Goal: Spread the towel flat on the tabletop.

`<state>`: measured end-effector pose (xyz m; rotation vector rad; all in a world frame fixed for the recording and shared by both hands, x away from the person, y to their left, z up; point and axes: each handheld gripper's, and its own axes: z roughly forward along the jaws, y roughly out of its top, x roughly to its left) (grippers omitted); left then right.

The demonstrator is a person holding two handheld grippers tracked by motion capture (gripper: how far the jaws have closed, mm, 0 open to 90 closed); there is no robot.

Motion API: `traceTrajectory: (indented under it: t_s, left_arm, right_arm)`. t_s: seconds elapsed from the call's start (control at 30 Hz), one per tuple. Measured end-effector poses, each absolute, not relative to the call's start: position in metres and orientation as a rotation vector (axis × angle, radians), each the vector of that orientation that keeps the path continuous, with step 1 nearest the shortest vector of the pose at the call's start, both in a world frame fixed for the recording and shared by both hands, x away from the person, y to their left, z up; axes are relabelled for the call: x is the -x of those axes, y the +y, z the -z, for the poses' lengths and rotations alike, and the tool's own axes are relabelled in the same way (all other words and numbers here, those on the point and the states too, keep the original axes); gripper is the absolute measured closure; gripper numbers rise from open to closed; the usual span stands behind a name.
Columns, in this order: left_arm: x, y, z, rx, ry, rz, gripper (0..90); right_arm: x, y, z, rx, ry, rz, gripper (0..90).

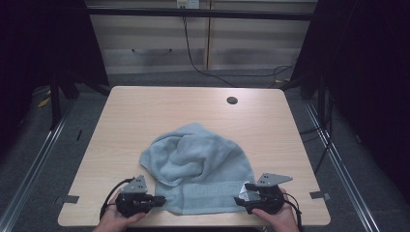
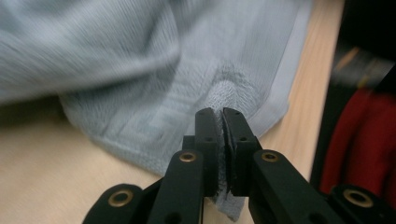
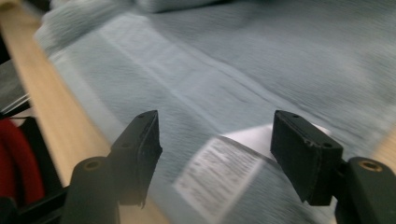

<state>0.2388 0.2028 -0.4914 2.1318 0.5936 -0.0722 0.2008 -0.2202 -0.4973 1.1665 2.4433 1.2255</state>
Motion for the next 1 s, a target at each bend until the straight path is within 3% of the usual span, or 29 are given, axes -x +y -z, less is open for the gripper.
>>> traceTrajectory:
  t_s: [0.33,0.43,0.5,0.57,0.67,0.8,1.0]
  left_arm:
    - [-0.271,0.217,0.458,-1.923,0.705,0.043,86.0]
    - [-0.275,0.218,0.458,-1.912,0.720,0.038,86.0]
    - [-0.274,0.219,0.458,-1.915,0.722,0.033,86.0]
    - [-0.274,0.220,0.458,-1.911,0.720,0.033,86.0]
    - [-0.272,0.219,0.455,-1.909,0.715,0.024,86.0]
    - [-0.274,0.224,0.441,-1.878,0.706,0.004,86.0]
    - [-0.282,0.234,0.397,-1.809,0.678,-0.082,86.0]
  right_arm:
    - [-0.192,-0.197,0.503,-0.983,2.547,-1.193,32.7]
    - [-0.189,-0.195,0.504,-0.923,2.522,-1.145,39.8]
    - [-0.188,-0.194,0.504,-0.911,2.492,-1.114,50.4]
    - [-0.193,-0.197,0.502,-0.954,2.465,-1.088,68.6]
    - [-0.202,-0.203,0.500,-1.053,2.475,-1.118,82.3]
    - [-0.210,-0.207,0.489,-1.096,2.462,-1.217,84.4]
    - [-0.231,-0.214,0.421,-1.051,2.324,-1.417,85.0]
